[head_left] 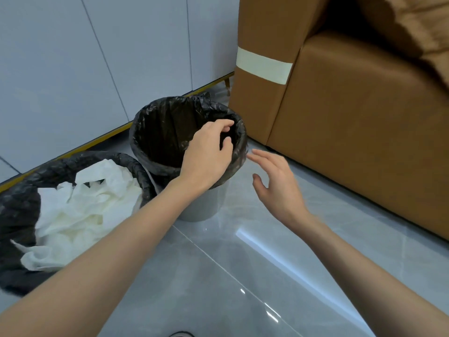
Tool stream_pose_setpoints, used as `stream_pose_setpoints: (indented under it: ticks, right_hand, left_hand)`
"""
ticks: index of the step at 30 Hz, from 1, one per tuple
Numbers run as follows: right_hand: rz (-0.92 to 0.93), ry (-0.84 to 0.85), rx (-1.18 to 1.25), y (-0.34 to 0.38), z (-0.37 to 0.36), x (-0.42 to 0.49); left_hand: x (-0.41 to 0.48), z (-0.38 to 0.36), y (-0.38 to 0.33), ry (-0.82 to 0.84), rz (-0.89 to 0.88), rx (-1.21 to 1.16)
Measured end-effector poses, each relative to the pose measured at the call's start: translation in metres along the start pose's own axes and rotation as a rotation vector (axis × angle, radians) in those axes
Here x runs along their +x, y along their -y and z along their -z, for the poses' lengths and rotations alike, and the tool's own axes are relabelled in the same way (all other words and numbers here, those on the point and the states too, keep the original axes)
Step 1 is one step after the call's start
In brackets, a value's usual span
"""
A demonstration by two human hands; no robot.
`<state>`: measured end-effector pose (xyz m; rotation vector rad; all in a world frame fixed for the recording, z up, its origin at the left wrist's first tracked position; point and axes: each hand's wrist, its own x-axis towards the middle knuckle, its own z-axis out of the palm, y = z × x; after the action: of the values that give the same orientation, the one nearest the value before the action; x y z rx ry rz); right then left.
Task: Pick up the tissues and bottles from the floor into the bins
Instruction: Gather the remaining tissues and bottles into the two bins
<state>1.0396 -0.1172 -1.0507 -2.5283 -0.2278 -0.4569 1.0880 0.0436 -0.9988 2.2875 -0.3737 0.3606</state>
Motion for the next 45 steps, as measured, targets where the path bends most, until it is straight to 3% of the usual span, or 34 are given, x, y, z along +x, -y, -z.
stream_pose_setpoints:
  ticks: [9,16,24,30,35,40,45]
  right_hand:
    - [-0.399,-0.028,-0.122,-0.093,0.062,-0.088]
    - [-0.716,-0.028,-0.199,-0.151,0.107,-0.197]
    - [-1.055,0.064,-0.284,-0.187,0.155,-0.315]
    - [-1.378,0.33,-0.29,-0.205,0.177,-0.38]
    - [-1.404,0.441,-0.404,-0.201,0.173,-0.412]
    - [-1.44,0.34,-0.3,-0.205,0.16,-0.431]
    - [-1.478,-0.03,-0.016,-0.212,0.159,-0.423]
  left_hand:
    - [-0.033,-0.086,-0.069,0.306,-0.274,0.014]
    - [-0.089,-0.166,-0.121,0.694,-0.374,0.112]
    - [-0.143,-0.245,-0.176,0.913,-0.356,-0.022]
    - [-0.19,-0.278,-0.194,1.054,-0.366,-0.035]
    - [-0.221,-0.291,-0.198,1.143,-0.37,-0.017]
    - [-0.234,-0.302,-0.194,1.192,-0.351,0.008]
    - [-0.239,-0.305,-0.186,1.216,-0.318,-0.001]
